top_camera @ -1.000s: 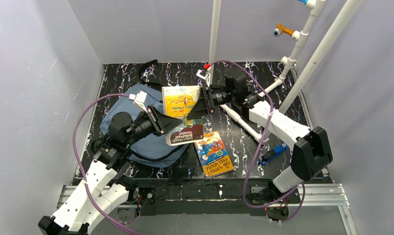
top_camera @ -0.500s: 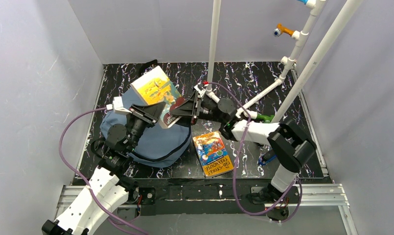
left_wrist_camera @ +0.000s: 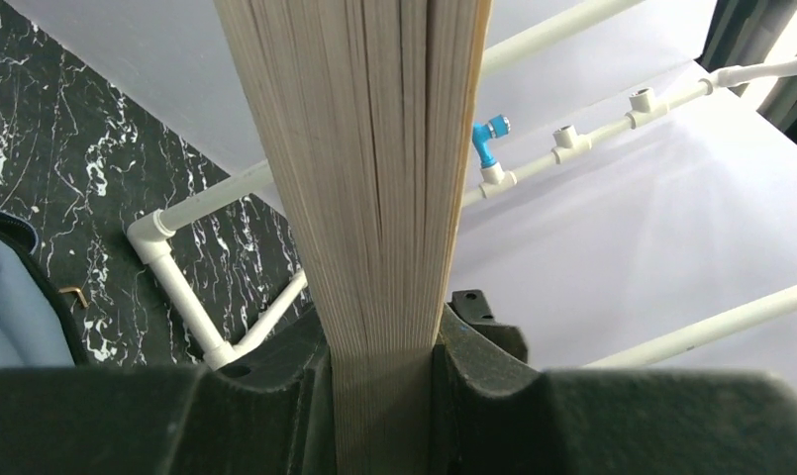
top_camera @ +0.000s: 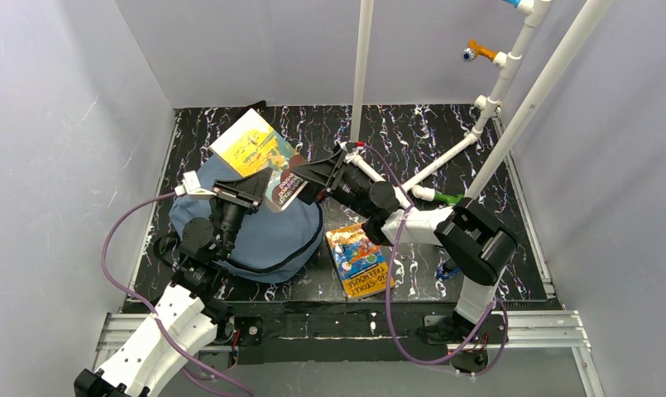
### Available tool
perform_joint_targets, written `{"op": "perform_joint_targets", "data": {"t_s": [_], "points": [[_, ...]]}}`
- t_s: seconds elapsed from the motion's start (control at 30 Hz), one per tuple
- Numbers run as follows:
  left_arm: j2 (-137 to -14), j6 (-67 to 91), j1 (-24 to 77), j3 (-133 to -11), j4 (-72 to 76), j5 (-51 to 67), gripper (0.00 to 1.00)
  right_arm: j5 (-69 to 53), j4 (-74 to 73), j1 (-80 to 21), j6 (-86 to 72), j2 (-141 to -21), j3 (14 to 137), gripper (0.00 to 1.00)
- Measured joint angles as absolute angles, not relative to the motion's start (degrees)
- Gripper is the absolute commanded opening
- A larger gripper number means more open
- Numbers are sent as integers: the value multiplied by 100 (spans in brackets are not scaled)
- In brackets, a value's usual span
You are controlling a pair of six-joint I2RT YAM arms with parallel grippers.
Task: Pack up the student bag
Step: Pick up the book from the center of the board.
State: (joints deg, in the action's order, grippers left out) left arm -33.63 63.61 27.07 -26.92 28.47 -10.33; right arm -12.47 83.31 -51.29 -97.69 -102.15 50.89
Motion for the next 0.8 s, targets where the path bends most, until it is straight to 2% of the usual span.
{"op": "perform_joint_targets", "data": {"t_s": [0.2, 0.3, 0.4, 0.5, 0.7, 0.8], "points": [[-3315, 6595, 2707, -2596, 3039, -1072, 0, -1164, 8281, -5148, -9701, -10250, 5280, 48], [-3245, 6641, 2707, -2596, 3092, -1015, 18, -1184, 8281, -5164, -9657, -10254, 5306, 32], [-3168, 6619, 2707, -2600, 3020, -910, 49, -1238, 8265, -5168, -9596, -10261, 5304, 16], [-3092, 6381, 2694, -2692, 2499, -681, 67, -1256, 8241, -5111, -9596, -10263, 5262, 1], [-3092, 5325, 2698, -3817, -150, -572, 85, -1433, 7964, -4654, -9376, -10228, 5162, 1], [-3094, 4812, 2696, -4525, -1704, -1061, 87, -1649, 7057, -4320, -8823, -9961, 5164, 1]]}}
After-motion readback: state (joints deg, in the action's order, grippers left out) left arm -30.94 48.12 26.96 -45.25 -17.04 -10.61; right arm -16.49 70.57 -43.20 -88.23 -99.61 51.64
